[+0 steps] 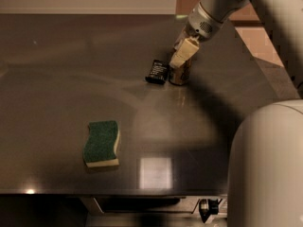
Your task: Move orange can near rxbar chocolate
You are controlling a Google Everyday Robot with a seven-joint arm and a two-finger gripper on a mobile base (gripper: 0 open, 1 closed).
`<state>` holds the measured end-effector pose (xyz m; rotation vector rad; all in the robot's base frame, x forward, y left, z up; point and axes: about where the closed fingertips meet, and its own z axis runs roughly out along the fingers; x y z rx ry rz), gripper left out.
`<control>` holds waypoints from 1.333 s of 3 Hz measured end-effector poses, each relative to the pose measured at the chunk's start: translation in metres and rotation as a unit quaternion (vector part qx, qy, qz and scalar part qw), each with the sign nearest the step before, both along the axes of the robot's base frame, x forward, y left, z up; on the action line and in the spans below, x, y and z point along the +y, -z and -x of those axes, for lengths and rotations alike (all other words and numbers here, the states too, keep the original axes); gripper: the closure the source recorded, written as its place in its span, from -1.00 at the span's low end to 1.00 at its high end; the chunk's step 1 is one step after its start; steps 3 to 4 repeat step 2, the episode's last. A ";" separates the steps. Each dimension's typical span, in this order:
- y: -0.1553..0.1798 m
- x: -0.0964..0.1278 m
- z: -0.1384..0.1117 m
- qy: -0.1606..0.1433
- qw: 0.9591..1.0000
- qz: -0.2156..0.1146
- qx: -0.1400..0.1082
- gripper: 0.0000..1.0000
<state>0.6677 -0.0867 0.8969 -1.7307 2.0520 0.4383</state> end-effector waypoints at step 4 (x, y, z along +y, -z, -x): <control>0.002 0.002 -0.003 0.001 1.000 -0.002 -0.002 -1.00</control>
Offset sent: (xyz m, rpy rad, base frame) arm 0.0028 0.0023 -0.0019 0.0034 -0.0038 -0.0015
